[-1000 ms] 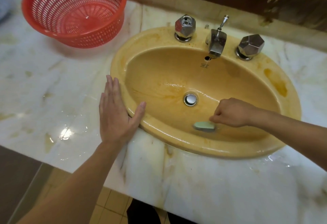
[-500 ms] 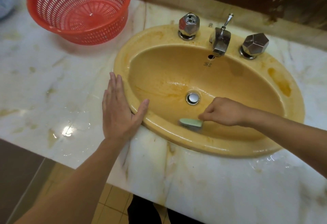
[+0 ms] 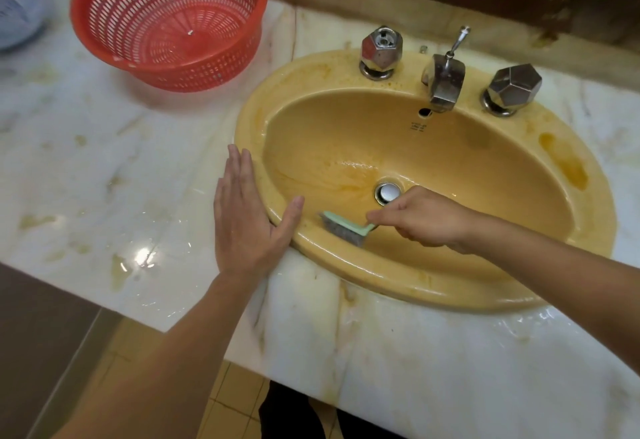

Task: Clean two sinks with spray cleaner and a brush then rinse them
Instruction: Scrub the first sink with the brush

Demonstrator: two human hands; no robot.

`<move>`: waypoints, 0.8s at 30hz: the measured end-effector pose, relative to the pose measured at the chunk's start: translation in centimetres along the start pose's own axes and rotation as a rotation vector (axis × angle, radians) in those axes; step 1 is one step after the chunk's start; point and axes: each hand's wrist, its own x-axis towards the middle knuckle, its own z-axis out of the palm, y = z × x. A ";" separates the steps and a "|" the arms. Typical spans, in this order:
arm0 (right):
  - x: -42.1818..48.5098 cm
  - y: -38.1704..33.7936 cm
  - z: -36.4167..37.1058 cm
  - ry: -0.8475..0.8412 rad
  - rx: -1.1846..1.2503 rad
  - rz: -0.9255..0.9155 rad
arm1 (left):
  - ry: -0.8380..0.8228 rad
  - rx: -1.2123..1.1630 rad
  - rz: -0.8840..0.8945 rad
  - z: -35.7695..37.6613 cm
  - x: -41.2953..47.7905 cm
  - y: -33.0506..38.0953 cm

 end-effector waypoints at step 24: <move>2.0 -2.9 2.1 0.056 0.032 -0.115 | -0.047 -0.005 -0.010 -1.8 4.7 -3.0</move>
